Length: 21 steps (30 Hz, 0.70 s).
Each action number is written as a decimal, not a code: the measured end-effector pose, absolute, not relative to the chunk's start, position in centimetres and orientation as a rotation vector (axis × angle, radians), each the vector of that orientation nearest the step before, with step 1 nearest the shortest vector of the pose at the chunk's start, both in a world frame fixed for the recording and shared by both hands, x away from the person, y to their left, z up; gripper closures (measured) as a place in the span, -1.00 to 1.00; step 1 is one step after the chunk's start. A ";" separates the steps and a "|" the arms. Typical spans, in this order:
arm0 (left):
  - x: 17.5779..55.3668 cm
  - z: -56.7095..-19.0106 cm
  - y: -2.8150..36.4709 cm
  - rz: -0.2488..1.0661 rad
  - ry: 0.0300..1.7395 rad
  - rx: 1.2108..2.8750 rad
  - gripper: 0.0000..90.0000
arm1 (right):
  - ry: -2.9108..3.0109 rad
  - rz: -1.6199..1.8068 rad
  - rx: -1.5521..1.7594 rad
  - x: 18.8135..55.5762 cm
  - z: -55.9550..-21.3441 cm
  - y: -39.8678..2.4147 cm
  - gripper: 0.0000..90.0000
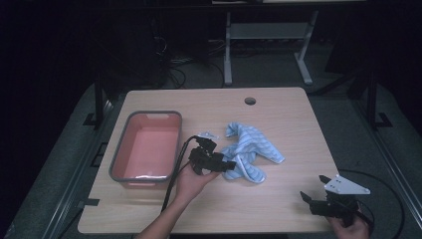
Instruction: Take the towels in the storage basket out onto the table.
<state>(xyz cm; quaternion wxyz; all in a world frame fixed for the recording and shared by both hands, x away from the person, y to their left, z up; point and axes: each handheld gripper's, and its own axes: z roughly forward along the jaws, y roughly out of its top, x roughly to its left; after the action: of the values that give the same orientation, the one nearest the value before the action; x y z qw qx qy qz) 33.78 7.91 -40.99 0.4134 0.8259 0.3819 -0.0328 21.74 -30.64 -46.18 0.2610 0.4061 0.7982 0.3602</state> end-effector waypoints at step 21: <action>30.0 -42.5 10.0 -0.098 0.927 2.051 -0.24 | 2.171 0.958 1.099 21.7 -46.3 -30.5 -0.67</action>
<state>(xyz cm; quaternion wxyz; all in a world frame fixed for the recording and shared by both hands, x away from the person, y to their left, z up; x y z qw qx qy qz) 29.96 9.96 -42.53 0.4300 0.8220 0.3713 -0.0392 21.71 -30.47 -46.27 0.2603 0.4060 0.8014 0.3538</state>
